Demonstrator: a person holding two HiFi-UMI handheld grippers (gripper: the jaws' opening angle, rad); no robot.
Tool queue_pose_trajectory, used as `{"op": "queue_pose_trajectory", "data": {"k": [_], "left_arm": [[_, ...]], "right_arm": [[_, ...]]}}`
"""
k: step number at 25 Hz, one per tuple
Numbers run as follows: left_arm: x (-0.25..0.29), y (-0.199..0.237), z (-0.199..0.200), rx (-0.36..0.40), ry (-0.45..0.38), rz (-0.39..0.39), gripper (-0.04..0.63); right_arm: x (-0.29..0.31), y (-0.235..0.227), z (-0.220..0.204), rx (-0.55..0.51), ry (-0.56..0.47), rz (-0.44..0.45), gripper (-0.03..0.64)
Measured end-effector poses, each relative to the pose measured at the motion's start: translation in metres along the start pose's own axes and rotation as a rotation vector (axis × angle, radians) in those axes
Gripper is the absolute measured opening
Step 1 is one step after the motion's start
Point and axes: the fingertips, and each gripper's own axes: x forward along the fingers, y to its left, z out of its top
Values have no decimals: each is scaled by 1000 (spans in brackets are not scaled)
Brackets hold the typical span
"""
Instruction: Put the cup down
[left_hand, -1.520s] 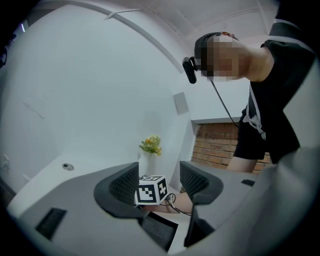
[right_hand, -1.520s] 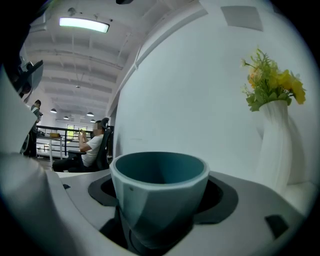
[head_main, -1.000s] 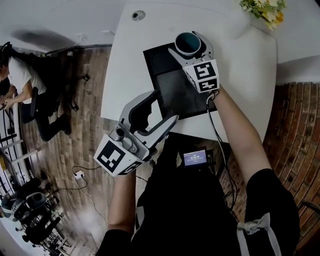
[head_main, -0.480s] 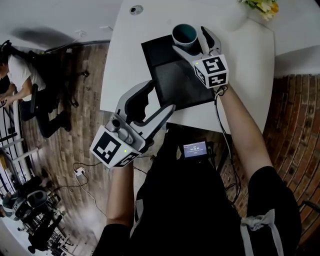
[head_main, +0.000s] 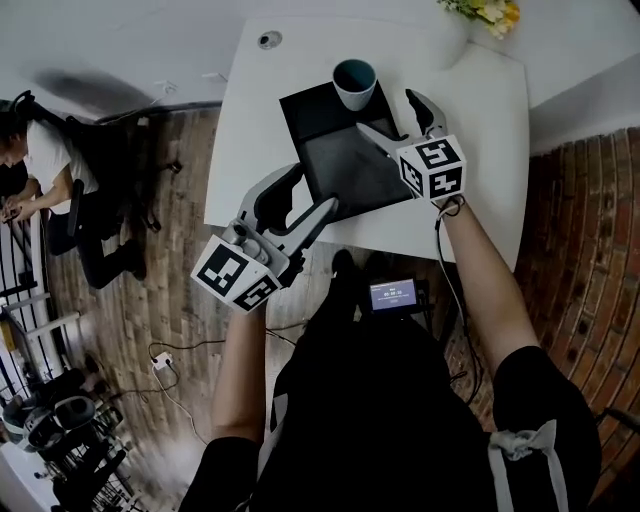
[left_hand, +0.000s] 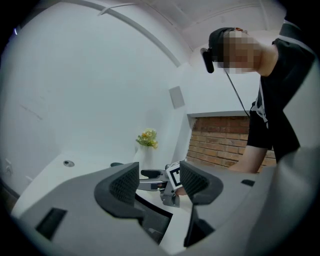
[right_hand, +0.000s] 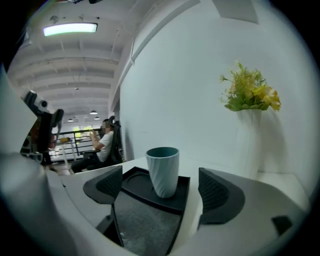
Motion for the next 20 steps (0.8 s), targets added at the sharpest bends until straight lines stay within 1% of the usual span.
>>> {"op": "queue_pose_trajectory", "data": {"k": [1, 2, 3, 4, 5, 6, 8, 9, 11, 15, 18, 20], "left_arm": [[1, 1, -1, 3, 0, -1, 259], [1, 0, -2, 7, -1, -4, 259], [2, -2, -2, 9, -2, -7, 258], [1, -5, -2, 11, -2, -11, 255], [1, -9, -2, 13, -1, -12, 253], [1, -13, -1, 22, -1, -10, 251], [3, -13, 3, 64, 4, 9, 227], [4, -12, 4, 90, 14, 24, 210], [5, -10, 4, 123, 35, 41, 192], [2, -20, 6, 134, 35, 20, 155], [-4, -31, 11, 138, 12, 4, 112], [-9, -37, 17, 137, -22, 15, 73]], "right_arm": [[-6, 7, 2, 7, 22, 36, 485], [-12, 14, 5, 10, 35, 71, 461], [-20, 20, 10, 11, 36, 97, 404], [-31, 26, 16, 13, 29, 111, 319], [-42, 31, 22, 16, 17, 114, 249], [-53, 34, 29, 22, 4, 107, 200], [-73, 32, 44, 34, -27, 62, 119], [-83, 29, 50, 43, -43, 36, 89], [-102, 29, 57, 76, -63, 9, 47], [-140, 37, 60, 187, -100, 20, 29], [-165, 46, 65, 256, -130, 30, 17], [-179, 56, 68, 282, -141, 49, 15]]}}
